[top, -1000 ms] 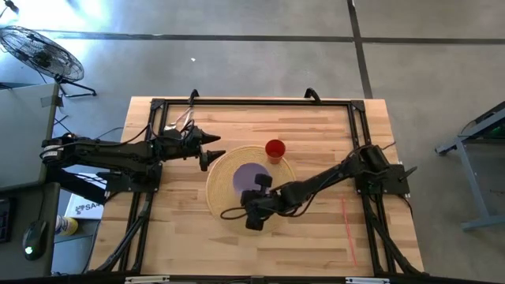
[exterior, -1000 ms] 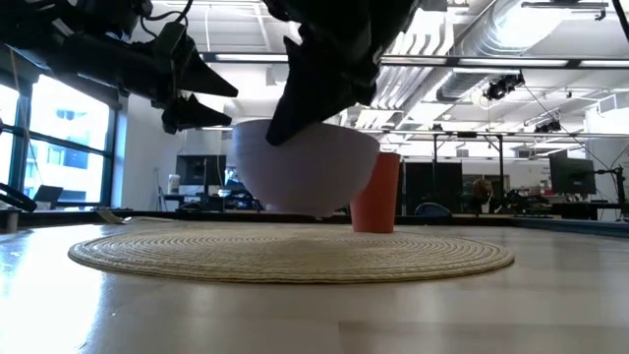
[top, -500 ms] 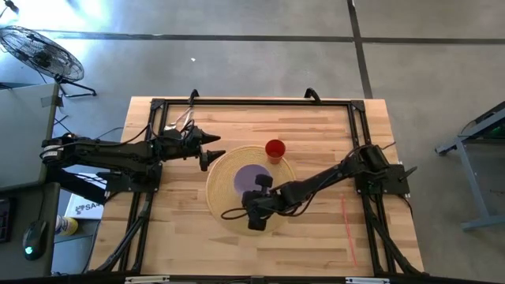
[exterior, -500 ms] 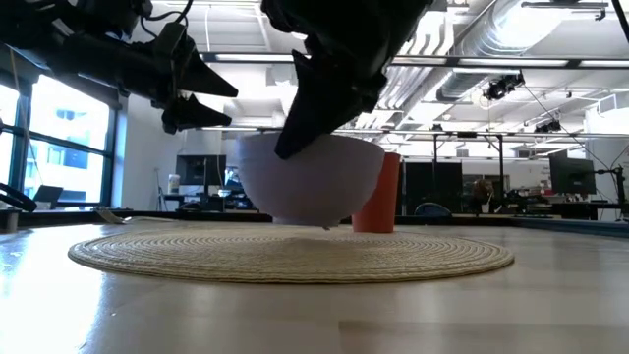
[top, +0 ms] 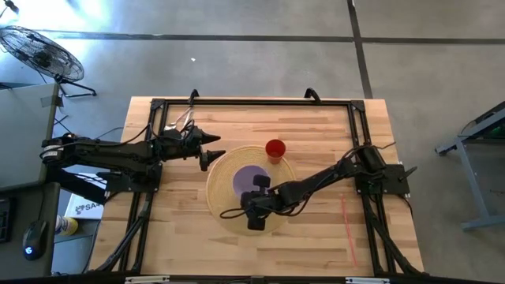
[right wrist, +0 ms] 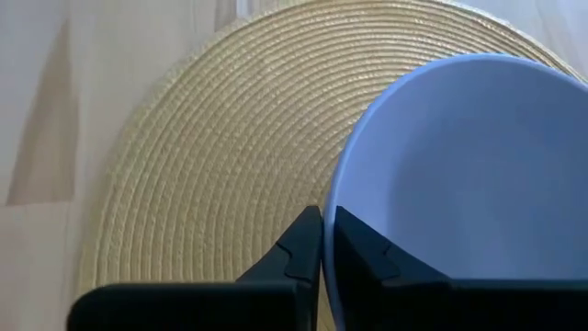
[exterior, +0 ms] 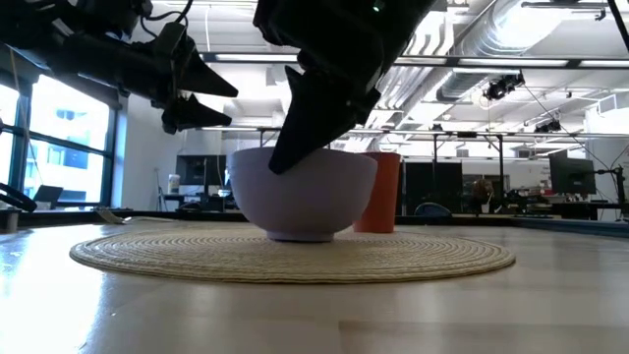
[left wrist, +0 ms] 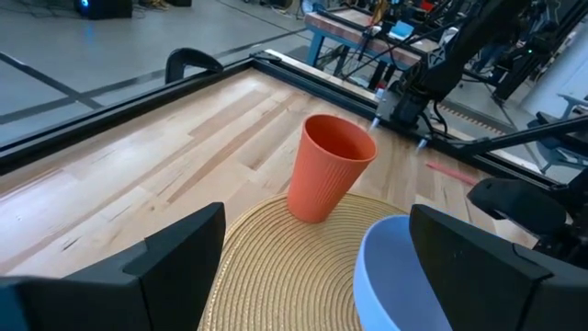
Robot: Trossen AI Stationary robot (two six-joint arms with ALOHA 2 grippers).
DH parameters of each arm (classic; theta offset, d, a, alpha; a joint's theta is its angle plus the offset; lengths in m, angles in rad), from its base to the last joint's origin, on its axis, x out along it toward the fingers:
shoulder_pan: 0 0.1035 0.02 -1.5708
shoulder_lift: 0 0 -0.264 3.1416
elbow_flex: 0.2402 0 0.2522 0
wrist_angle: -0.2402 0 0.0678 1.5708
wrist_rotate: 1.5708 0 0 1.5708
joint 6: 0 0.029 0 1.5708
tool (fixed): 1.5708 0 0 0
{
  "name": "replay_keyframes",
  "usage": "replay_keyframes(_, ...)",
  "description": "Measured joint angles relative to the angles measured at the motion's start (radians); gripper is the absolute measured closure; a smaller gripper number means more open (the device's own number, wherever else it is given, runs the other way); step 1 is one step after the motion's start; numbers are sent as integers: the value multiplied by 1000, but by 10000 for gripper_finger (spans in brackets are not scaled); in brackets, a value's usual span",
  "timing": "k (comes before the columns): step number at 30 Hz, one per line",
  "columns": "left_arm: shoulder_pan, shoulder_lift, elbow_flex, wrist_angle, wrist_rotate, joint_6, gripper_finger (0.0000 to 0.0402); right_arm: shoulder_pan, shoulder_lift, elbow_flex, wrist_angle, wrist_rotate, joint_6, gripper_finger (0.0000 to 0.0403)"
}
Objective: Pick & Place Utensil
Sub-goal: Put the violet bowl in the center of the placemat to the bottom left of the orange cup
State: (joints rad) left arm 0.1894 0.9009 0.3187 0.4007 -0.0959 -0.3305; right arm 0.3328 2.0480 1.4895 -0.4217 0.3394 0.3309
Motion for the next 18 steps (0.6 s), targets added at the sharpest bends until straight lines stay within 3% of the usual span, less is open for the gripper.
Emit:
replay_keyframes(10, 0, 0, 0, 0, 1, 0, 62, 1, 0, 0, 0, 47, -3, 384)
replay_keyframes(18, 0, 0, 0, 0, 1, 0, 62, 1, 0, 0, 1, 48, -25, 335)
